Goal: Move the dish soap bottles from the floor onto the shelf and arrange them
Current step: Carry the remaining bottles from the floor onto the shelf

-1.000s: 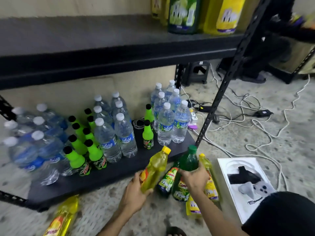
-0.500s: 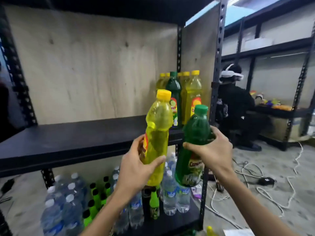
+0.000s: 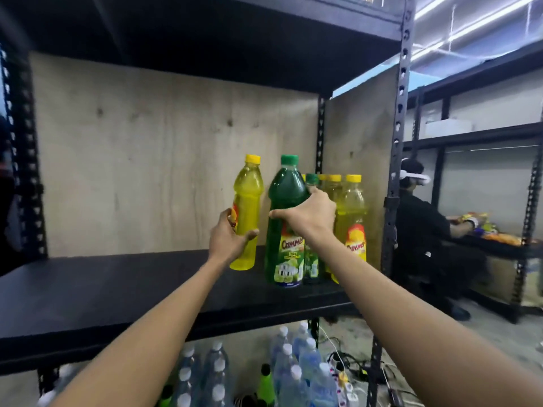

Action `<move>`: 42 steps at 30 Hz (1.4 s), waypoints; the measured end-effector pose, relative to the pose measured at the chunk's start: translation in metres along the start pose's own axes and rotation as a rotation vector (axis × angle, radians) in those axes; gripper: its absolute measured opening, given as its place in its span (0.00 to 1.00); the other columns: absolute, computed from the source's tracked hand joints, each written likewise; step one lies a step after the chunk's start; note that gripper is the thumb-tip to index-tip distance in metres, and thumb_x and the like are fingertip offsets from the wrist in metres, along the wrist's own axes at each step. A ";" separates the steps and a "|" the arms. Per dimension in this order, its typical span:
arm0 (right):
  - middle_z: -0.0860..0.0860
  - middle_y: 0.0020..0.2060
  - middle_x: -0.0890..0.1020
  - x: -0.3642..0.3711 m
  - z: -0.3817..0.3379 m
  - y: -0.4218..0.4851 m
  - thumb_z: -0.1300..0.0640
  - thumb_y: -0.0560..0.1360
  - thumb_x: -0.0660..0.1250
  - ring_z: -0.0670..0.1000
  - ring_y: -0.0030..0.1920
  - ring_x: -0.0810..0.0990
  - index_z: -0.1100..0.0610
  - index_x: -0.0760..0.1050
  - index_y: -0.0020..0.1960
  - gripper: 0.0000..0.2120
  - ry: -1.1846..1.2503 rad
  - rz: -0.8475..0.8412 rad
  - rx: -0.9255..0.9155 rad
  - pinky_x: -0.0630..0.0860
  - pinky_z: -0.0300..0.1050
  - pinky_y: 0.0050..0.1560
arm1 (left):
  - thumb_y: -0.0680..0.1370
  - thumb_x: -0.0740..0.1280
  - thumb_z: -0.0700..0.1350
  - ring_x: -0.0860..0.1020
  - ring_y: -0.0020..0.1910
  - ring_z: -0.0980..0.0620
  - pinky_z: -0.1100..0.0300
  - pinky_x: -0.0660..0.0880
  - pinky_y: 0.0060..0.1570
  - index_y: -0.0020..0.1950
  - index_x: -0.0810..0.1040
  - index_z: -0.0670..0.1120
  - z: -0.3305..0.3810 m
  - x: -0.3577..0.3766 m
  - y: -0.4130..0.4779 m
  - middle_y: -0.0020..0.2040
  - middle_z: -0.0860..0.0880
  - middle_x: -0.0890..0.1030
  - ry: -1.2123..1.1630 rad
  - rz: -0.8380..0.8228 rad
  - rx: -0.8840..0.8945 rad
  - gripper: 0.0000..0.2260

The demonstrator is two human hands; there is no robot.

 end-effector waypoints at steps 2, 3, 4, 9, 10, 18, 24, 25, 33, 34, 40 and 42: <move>0.51 0.50 0.83 0.025 0.006 0.016 0.45 0.56 0.84 0.51 0.54 0.80 0.54 0.78 0.57 0.33 0.003 -0.009 0.045 0.76 0.41 0.49 | 0.67 0.79 0.55 0.77 0.63 0.41 0.49 0.75 0.59 0.72 0.67 0.44 -0.017 0.016 0.023 0.64 0.42 0.79 -0.005 -0.015 -0.016 0.40; 0.52 0.51 0.83 0.037 0.009 0.024 0.45 0.56 0.84 0.52 0.55 0.80 0.55 0.78 0.57 0.34 -0.004 -0.011 0.062 0.77 0.44 0.51 | 0.66 0.79 0.54 0.77 0.63 0.41 0.48 0.75 0.60 0.72 0.67 0.44 -0.025 0.024 0.034 0.64 0.42 0.79 -0.013 -0.023 -0.027 0.40; 0.53 0.51 0.83 0.046 0.013 0.030 0.45 0.56 0.84 0.54 0.56 0.81 0.56 0.77 0.57 0.34 -0.010 -0.007 0.079 0.79 0.46 0.52 | 0.66 0.80 0.53 0.77 0.63 0.41 0.47 0.75 0.60 0.72 0.67 0.44 -0.032 0.032 0.043 0.64 0.42 0.79 -0.021 -0.031 -0.042 0.39; 0.54 0.52 0.83 0.077 0.028 0.054 0.48 0.58 0.84 0.56 0.55 0.81 0.57 0.77 0.56 0.31 -0.028 -0.004 0.122 0.75 0.43 0.46 | 0.69 0.78 0.52 0.78 0.62 0.42 0.47 0.76 0.60 0.72 0.67 0.46 -0.053 0.065 0.073 0.64 0.43 0.79 -0.076 -0.090 -0.060 0.36; 0.54 0.51 0.83 0.082 0.029 0.056 0.48 0.58 0.84 0.56 0.55 0.81 0.57 0.77 0.55 0.31 -0.030 0.002 0.116 0.75 0.43 0.45 | 0.70 0.77 0.51 0.78 0.61 0.42 0.48 0.76 0.60 0.72 0.67 0.46 -0.054 0.070 0.075 0.64 0.43 0.79 -0.088 -0.107 -0.057 0.34; 0.55 0.50 0.83 0.104 0.038 0.052 0.50 0.59 0.82 0.59 0.54 0.82 0.58 0.77 0.53 0.27 -0.042 0.024 0.108 0.80 0.49 0.48 | 0.79 0.67 0.46 0.77 0.61 0.41 0.55 0.73 0.51 0.74 0.64 0.42 -0.062 0.084 0.081 0.66 0.40 0.77 -0.051 -0.166 -0.024 0.25; 0.55 0.51 0.83 0.103 0.045 0.045 0.49 0.60 0.82 0.58 0.54 0.82 0.58 0.76 0.56 0.29 -0.019 0.046 0.089 0.79 0.47 0.50 | 0.75 0.72 0.39 0.76 0.63 0.45 0.60 0.70 0.51 0.75 0.60 0.43 -0.066 0.080 0.078 0.67 0.42 0.75 -0.022 -0.232 -0.029 0.32; 0.55 0.51 0.84 0.102 0.046 0.044 0.49 0.60 0.82 0.57 0.54 0.83 0.57 0.76 0.56 0.29 -0.011 0.052 0.086 0.79 0.46 0.50 | 0.74 0.73 0.40 0.76 0.64 0.45 0.59 0.71 0.52 0.76 0.59 0.44 -0.067 0.079 0.079 0.68 0.42 0.75 -0.006 -0.248 -0.022 0.34; 0.58 0.60 0.79 0.088 0.037 0.015 0.57 0.65 0.81 0.59 0.58 0.80 0.53 0.51 0.79 0.53 -0.007 -0.085 0.046 0.78 0.53 0.57 | 0.69 0.79 0.46 0.73 0.68 0.49 0.58 0.71 0.65 0.74 0.69 0.48 -0.081 0.020 0.052 0.71 0.46 0.72 0.261 -0.483 -0.102 0.36; 0.58 0.61 0.77 0.088 0.035 0.006 0.58 0.65 0.81 0.59 0.58 0.79 0.52 0.50 0.79 0.53 -0.018 -0.092 0.031 0.77 0.53 0.57 | 0.69 0.79 0.46 0.74 0.67 0.50 0.58 0.71 0.66 0.72 0.71 0.49 -0.078 0.005 0.040 0.70 0.48 0.74 0.259 -0.485 -0.099 0.33; 0.54 0.59 0.74 0.082 0.037 -0.092 0.54 0.67 0.77 0.52 0.51 0.74 0.49 0.65 0.72 0.37 0.041 -0.058 0.003 0.69 0.43 0.51 | 0.73 0.76 0.43 0.83 0.46 0.61 0.63 0.78 0.50 0.59 0.80 0.56 -0.055 -0.121 -0.098 0.54 0.58 0.82 0.103 -0.150 0.007 0.17; 0.49 0.52 0.76 0.095 0.050 -0.154 0.51 0.66 0.77 0.50 0.48 0.77 0.46 0.69 0.66 0.31 0.116 -0.133 0.035 0.74 0.47 0.50 | 0.74 0.74 0.40 0.82 0.40 0.58 0.66 0.78 0.45 0.57 0.81 0.52 -0.065 -0.158 -0.165 0.48 0.53 0.82 -0.005 0.073 -0.003 0.14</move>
Point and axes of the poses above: each hand's wrist, its own y-axis towards the middle knuckle, its own x-axis out of the palm, z = x × y, the point moved 3 cm from there along y, towards the middle knuckle
